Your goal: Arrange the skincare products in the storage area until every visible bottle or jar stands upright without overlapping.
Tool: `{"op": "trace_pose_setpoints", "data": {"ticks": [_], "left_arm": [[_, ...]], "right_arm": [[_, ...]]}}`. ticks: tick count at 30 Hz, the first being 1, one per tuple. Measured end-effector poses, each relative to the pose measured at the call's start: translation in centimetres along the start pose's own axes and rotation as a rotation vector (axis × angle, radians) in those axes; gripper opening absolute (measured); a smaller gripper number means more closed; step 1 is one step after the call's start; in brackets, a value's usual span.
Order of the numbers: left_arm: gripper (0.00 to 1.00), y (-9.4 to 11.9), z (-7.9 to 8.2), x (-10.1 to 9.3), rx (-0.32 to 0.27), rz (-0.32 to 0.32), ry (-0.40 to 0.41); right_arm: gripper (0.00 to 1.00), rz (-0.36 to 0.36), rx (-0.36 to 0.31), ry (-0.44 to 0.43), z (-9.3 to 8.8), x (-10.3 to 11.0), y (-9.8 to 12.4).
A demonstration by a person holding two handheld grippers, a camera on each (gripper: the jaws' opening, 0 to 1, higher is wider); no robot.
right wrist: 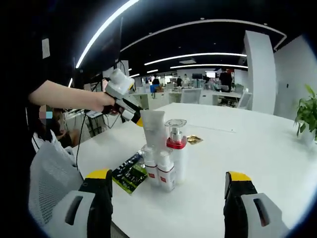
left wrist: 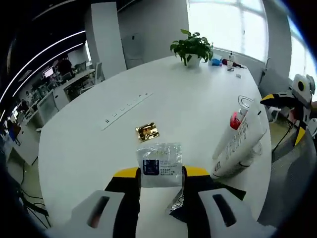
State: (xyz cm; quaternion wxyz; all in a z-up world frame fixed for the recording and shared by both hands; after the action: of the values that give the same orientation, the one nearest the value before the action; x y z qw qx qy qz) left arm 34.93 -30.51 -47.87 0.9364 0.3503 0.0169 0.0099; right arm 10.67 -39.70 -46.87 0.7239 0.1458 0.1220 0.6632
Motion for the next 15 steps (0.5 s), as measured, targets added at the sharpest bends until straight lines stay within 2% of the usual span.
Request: {"op": "trace_pose_setpoints", "data": {"ticks": [12,15], "left_arm": [[0.29,4.0,1.2,-2.5,-0.072,0.038,-0.01],[0.29,5.4,1.7,-3.8,-0.1,0.051,-0.002]], "right_arm": [[0.96,0.03,-0.041,-0.009,1.6,1.3,0.6],[0.94,0.033,-0.059,-0.023,2.3,1.5,0.9]]}}
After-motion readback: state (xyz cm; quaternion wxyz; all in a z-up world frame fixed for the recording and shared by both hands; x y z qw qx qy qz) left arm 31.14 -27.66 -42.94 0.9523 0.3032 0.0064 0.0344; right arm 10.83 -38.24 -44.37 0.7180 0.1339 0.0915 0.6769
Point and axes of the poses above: the point that each gripper's makers call its tool centre point, and the gripper's own axes: y roughly backward along the fingers, x roughly to its left, z roughly out of its top, the point moved 2 cm from there along y, roughly backward along the fingers, and after that the axes turned 10 degrees about -z, right-handed, at the moved point
